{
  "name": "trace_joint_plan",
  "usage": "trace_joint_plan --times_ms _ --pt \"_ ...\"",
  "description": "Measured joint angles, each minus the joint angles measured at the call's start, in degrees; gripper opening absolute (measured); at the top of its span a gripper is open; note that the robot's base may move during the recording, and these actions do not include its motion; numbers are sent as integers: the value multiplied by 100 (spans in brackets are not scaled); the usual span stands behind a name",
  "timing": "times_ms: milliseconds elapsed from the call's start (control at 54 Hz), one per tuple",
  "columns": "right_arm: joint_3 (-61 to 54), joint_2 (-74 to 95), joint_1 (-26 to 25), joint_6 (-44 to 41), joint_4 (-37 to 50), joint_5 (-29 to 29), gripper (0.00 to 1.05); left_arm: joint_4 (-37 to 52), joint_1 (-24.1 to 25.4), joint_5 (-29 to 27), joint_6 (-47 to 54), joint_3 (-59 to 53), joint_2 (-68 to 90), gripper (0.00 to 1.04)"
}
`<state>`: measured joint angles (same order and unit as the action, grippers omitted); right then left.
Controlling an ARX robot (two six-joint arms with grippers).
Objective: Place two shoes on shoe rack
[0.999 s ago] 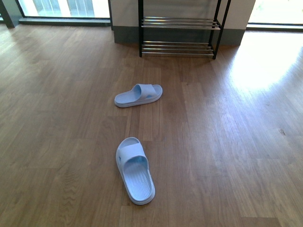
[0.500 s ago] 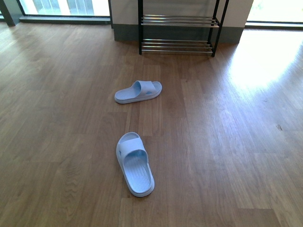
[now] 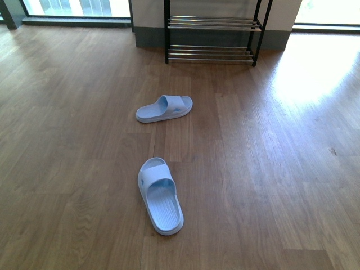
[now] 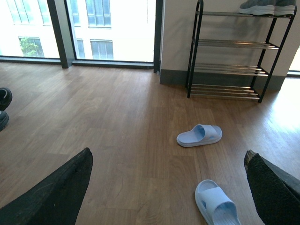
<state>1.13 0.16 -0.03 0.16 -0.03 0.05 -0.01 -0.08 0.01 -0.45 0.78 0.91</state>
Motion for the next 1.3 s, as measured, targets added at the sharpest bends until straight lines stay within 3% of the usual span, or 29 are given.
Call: trace_joint_plan --times_ms 1295 --pt "0 0 0 0 0 -2 96 0 0 0 2 0 0 95"
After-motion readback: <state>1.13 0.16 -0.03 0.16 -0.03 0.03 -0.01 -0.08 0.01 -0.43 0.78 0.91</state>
